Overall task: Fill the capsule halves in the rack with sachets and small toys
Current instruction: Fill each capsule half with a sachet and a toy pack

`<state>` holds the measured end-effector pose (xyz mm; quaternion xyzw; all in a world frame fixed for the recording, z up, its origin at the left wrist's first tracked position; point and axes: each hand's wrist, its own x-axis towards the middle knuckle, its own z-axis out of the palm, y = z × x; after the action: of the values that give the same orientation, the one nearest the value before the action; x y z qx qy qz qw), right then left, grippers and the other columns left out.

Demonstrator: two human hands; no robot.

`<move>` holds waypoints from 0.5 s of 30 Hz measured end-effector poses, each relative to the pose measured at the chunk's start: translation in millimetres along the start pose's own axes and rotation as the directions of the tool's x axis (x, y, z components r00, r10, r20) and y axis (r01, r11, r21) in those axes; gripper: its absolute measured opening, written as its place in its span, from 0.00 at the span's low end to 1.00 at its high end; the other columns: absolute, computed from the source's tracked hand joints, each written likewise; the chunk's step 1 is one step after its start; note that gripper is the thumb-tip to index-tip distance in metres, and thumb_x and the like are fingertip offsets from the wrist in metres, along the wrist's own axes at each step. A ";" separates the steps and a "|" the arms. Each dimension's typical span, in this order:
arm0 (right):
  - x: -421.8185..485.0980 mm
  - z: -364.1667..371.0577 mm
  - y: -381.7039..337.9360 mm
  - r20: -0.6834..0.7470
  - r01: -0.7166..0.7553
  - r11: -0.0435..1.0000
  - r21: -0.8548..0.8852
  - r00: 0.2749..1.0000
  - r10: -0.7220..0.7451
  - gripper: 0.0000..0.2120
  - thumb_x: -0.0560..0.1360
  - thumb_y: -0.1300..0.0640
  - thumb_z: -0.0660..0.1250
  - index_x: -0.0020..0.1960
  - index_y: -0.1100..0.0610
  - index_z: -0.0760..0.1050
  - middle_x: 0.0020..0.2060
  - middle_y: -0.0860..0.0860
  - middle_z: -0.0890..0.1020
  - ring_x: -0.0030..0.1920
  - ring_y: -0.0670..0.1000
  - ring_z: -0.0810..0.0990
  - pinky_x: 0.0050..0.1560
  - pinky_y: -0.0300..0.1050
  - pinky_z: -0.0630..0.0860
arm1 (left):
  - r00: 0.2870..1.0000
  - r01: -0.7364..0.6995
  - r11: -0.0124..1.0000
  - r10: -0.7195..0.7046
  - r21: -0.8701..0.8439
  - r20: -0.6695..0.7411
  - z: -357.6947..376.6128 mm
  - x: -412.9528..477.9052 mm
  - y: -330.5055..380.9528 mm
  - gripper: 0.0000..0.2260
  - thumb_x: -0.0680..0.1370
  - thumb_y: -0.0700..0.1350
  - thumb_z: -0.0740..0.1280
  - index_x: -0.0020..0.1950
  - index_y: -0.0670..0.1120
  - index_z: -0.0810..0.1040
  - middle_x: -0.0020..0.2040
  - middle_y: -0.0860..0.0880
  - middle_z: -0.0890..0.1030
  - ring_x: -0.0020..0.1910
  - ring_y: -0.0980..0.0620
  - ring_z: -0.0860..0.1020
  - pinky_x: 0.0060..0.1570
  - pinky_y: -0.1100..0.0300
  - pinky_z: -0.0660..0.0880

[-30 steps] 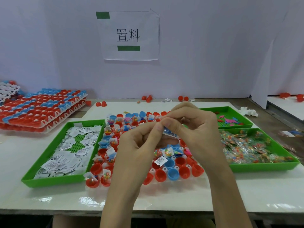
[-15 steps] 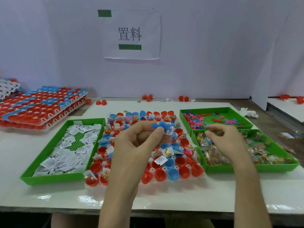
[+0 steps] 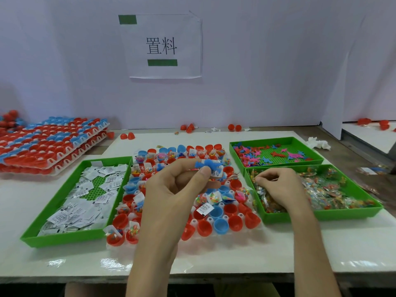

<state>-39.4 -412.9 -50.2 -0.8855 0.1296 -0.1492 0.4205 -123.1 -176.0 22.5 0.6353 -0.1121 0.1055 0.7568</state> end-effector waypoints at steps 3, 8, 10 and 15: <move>-0.8 0.6 -2.5 0.082 0.024 0.998 -0.052 0.996 -0.020 0.02 0.74 0.50 0.74 0.45 0.45 0.82 0.41 0.41 0.82 0.44 0.43 0.79 0.44 0.45 0.75 | 1.000 0.003 1.000 -0.003 -0.004 0.001 0.5 0.2 -0.2 0.06 0.69 0.49 0.71 0.44 0.51 0.85 0.40 0.48 0.87 0.41 0.51 0.86 0.41 0.68 0.79; -0.3 0.9 -2.5 0.080 0.023 0.998 -0.056 0.997 -0.018 0.04 0.75 0.51 0.74 0.41 0.46 0.82 0.40 0.43 0.83 0.45 0.46 0.80 0.50 0.50 0.78 | 1.000 0.016 1.000 -0.017 0.016 0.011 1.4 0.9 -1.3 0.10 0.69 0.49 0.71 0.48 0.48 0.84 0.41 0.48 0.87 0.41 0.51 0.86 0.44 0.67 0.79; 0.4 1.8 -0.7 0.060 0.024 0.999 -0.032 0.998 -0.022 0.07 0.75 0.53 0.73 0.39 0.46 0.82 0.39 0.42 0.83 0.43 0.46 0.80 0.45 0.47 0.77 | 1.000 0.014 1.000 -0.015 0.024 0.015 1.8 0.9 -1.5 0.11 0.69 0.50 0.71 0.49 0.47 0.84 0.41 0.49 0.87 0.41 0.51 0.86 0.45 0.67 0.79; 2.7 3.7 1.9 -0.112 0.017 0.996 0.086 0.994 -0.007 0.08 0.76 0.56 0.72 0.39 0.48 0.80 0.36 0.43 0.81 0.38 0.43 0.78 0.34 0.38 0.68 | 1.000 0.013 1.000 -0.013 0.011 0.004 1.4 0.4 -1.0 0.08 0.69 0.49 0.71 0.45 0.50 0.85 0.40 0.48 0.87 0.41 0.51 0.86 0.42 0.69 0.79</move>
<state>-35.7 -412.4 -53.4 -0.8574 0.1407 -0.2064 0.4499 -122.5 -177.5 21.9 0.6404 -0.1089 0.0997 0.7537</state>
